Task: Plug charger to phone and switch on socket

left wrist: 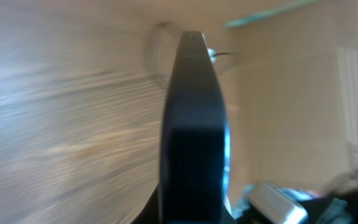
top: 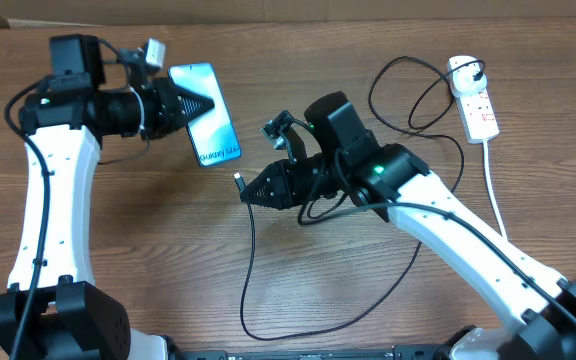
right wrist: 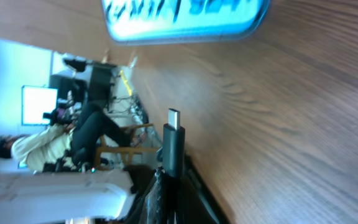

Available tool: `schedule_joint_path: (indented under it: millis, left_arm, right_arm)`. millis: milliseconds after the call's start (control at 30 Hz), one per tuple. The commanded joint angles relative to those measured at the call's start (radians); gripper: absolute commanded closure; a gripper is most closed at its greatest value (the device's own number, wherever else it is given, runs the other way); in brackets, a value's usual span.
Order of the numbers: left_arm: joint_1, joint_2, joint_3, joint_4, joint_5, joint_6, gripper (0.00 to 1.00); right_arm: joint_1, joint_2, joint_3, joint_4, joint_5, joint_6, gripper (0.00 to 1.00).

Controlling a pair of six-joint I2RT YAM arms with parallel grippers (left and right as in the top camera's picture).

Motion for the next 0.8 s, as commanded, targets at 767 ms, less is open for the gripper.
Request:
schedule_joint_path:
  millis: [767]
  left_arm:
    - [0.085, -0.007, 0.008, 0.211, 0.484, -0.412, 0.96]
  right_arm:
    - [-0.021, -0.07, 0.016, 0.341, -0.131, 0.222, 0.96]
